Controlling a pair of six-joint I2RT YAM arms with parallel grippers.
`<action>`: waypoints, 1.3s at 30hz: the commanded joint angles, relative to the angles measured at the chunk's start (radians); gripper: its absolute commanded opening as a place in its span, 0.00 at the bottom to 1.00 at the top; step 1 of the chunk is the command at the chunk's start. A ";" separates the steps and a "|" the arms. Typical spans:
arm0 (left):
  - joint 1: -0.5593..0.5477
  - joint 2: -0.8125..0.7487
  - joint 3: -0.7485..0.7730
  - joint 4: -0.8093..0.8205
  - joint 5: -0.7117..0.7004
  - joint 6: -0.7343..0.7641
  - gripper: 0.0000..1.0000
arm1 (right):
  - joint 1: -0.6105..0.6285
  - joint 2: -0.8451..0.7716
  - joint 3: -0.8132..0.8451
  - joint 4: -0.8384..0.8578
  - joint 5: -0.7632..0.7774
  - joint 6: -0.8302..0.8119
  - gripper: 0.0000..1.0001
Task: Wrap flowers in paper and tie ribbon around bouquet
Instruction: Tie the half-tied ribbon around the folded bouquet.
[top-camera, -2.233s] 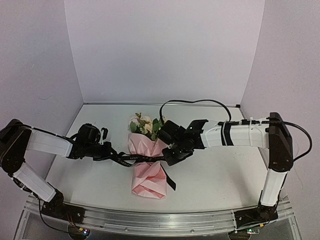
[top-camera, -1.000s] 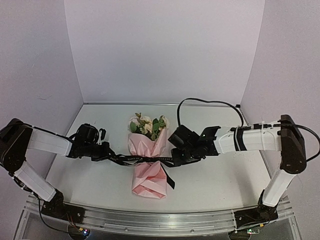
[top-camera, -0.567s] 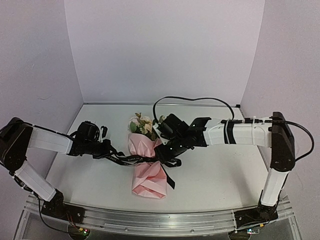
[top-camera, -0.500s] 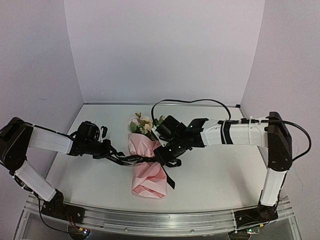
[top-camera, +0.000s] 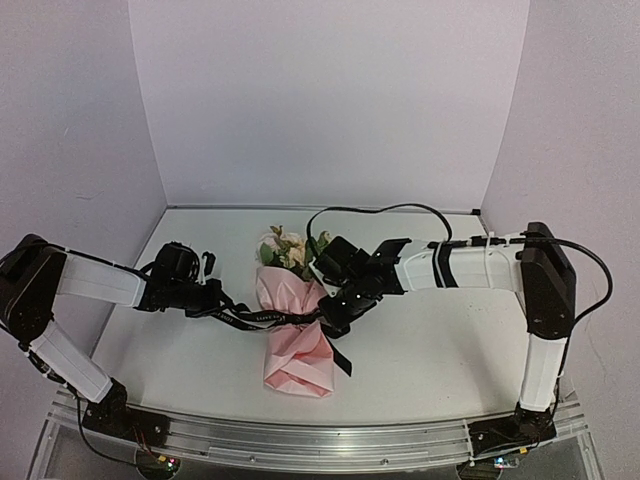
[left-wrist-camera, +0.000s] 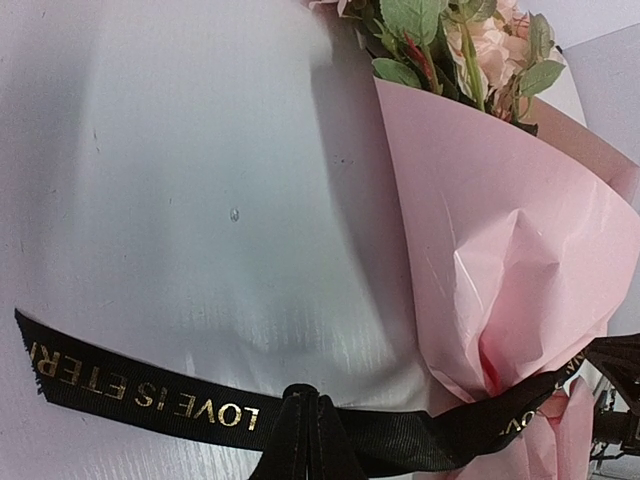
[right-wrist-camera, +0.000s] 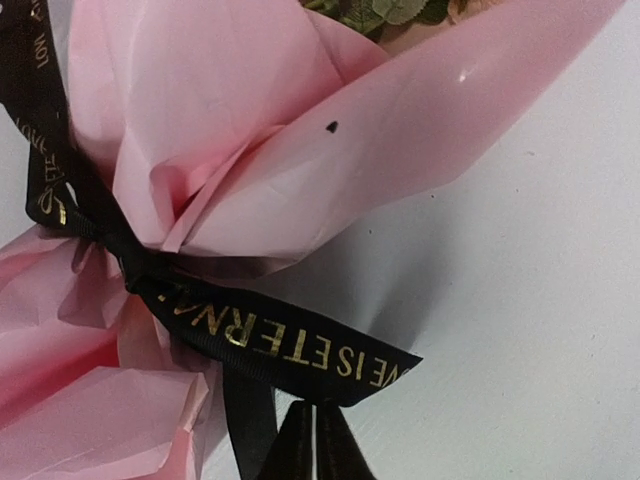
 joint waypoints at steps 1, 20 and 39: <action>0.005 0.004 0.045 -0.025 -0.028 0.008 0.00 | 0.000 -0.031 -0.008 -0.007 0.055 0.041 0.00; 0.020 0.016 0.048 -0.038 -0.036 0.001 0.00 | -0.011 -0.158 -0.189 0.122 0.041 0.088 0.40; 0.036 0.022 0.077 -0.070 -0.051 0.014 0.00 | 0.005 0.034 -0.002 0.085 -0.020 -0.059 0.50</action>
